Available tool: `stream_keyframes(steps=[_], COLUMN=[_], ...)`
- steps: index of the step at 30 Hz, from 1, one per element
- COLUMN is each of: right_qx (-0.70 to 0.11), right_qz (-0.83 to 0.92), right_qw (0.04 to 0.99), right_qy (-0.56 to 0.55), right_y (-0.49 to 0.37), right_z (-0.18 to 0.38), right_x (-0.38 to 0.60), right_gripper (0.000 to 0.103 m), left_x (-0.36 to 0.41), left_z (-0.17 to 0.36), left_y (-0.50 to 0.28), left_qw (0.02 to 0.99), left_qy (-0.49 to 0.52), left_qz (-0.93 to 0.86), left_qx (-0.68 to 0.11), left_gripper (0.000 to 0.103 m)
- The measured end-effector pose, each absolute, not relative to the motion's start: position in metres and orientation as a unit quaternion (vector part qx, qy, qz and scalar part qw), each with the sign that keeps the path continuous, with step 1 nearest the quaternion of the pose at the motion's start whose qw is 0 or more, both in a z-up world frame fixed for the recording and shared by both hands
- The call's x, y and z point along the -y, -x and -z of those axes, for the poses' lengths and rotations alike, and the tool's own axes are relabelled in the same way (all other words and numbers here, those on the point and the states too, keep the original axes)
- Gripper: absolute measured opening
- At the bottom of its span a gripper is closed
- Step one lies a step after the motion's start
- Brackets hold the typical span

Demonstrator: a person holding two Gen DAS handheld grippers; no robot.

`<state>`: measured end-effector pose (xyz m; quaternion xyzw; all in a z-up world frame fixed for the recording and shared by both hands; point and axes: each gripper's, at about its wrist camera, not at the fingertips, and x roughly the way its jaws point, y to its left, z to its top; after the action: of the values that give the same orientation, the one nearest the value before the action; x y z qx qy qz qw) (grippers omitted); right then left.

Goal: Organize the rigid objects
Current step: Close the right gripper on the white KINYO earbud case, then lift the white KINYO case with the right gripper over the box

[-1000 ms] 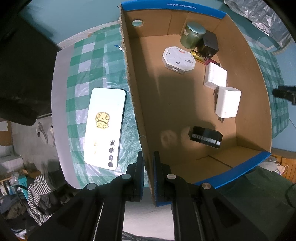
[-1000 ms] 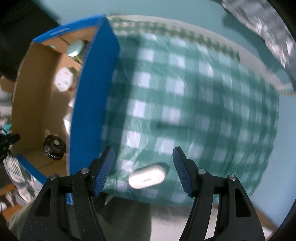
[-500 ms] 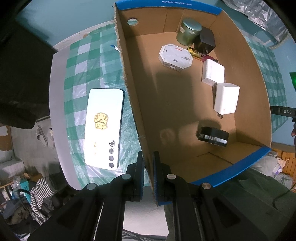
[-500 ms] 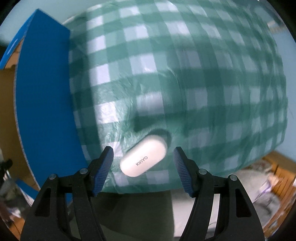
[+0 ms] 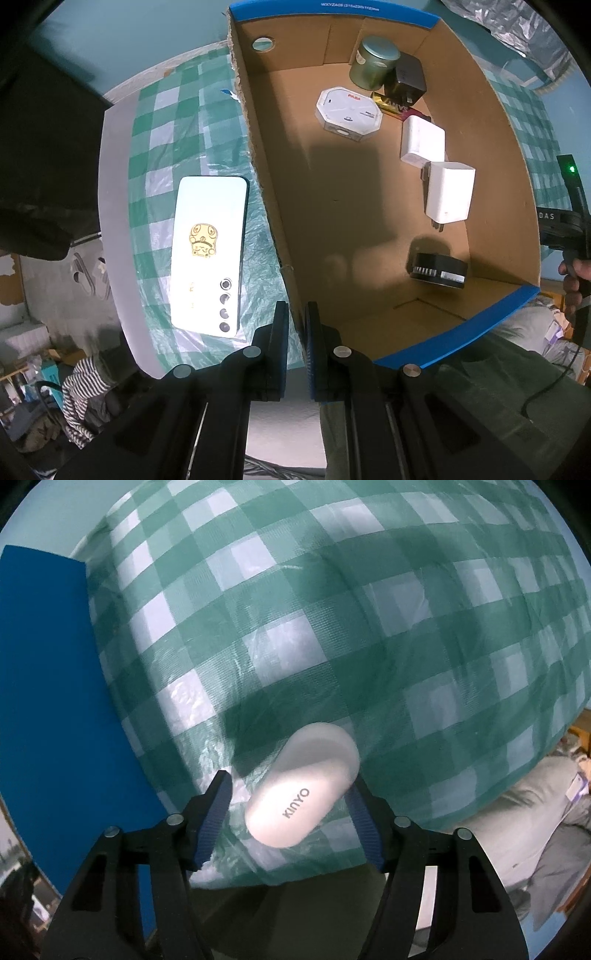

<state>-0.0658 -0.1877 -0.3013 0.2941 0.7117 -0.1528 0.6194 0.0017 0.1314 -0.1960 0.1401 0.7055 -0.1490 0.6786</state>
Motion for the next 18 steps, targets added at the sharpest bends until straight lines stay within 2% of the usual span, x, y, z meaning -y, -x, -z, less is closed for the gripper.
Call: stream_keyframes(steps=[1, 3, 6, 18], right_qx=[-0.710, -0.711, -0.716, -0.731], right_qz=[0.156, 0.163, 0.153, 0.068], right_qw=[0.623, 0.628, 0.634, 0.662], right_qy=[-0.288, -0.272, -0.251, -0.153], right_y=[0.065, 0.063, 0.059, 0.040], right_z=[0.301, 0.300, 0.299, 0.282], right_x=[0.187, 0.184, 0.179, 0.160], right_gripper=[0.059, 0.045, 0.038, 0.036], left_x=[-0.131, -0.132, -0.133, -0.134], left_z=[0.196, 0.196, 0.196, 0.196], left_y=[-0.001, -0.001, -0.002, -0.002], left_qw=[0.679, 0.679, 0.679, 0.683], left_qy=[-0.140, -0.139, -0.136, -0.129], left_qz=[0.150, 0.152, 0.154, 0.155], left_qx=[-0.705, -0.705, -0.705, -0.702], left_gripper=[0.008, 0.008, 0.009, 0.009])
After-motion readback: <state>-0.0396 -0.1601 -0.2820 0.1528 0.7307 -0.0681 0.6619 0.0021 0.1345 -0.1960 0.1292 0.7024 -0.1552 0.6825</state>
